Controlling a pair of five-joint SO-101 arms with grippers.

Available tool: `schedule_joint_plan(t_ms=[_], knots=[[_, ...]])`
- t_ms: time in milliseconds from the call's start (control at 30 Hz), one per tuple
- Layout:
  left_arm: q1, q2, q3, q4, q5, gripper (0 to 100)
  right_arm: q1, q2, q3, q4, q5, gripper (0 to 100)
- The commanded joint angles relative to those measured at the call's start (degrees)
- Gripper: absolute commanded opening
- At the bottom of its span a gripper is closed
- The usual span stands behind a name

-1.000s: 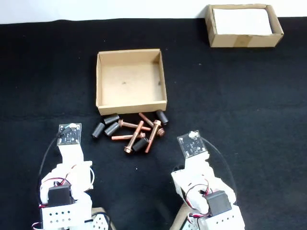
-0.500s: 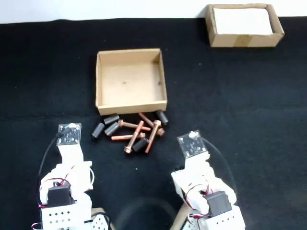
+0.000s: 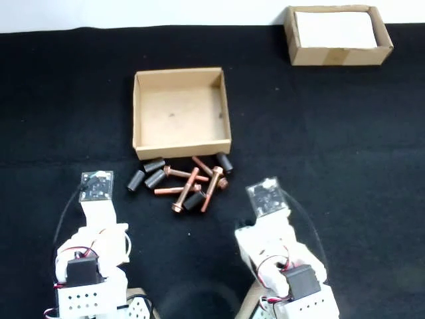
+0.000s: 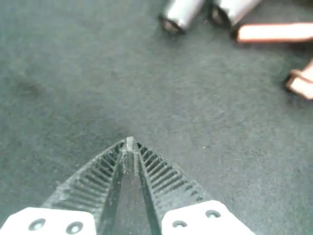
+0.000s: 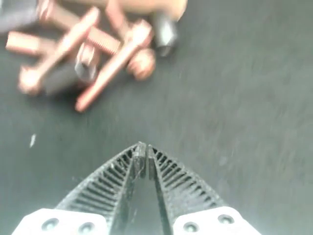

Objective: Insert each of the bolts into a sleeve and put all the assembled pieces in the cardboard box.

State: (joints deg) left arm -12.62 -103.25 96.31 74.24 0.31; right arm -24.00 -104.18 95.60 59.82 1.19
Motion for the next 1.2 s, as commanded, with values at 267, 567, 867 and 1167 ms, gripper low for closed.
schedule_joint_plan(t_ms=[267, 567, 867, 1167], knots=[[3.65, -0.48, -7.25, -15.30, -0.09, 1, 6.81, -0.31, 4.44, -6.46, 0.09, 1.0], [4.44, 4.26, -24.84, -1.76, 0.09, 1, 6.90, 2.59, -12.26, 1.10, 0.09, 13.0], [4.53, 41.71, -57.19, 9.49, 0.00, 1, 6.46, 42.15, -46.73, 6.55, 0.00, 13.1], [7.52, 67.21, -68.79, 18.64, -1.58, 1, -0.57, 69.76, -63.60, 19.03, 0.09, 13.2]])
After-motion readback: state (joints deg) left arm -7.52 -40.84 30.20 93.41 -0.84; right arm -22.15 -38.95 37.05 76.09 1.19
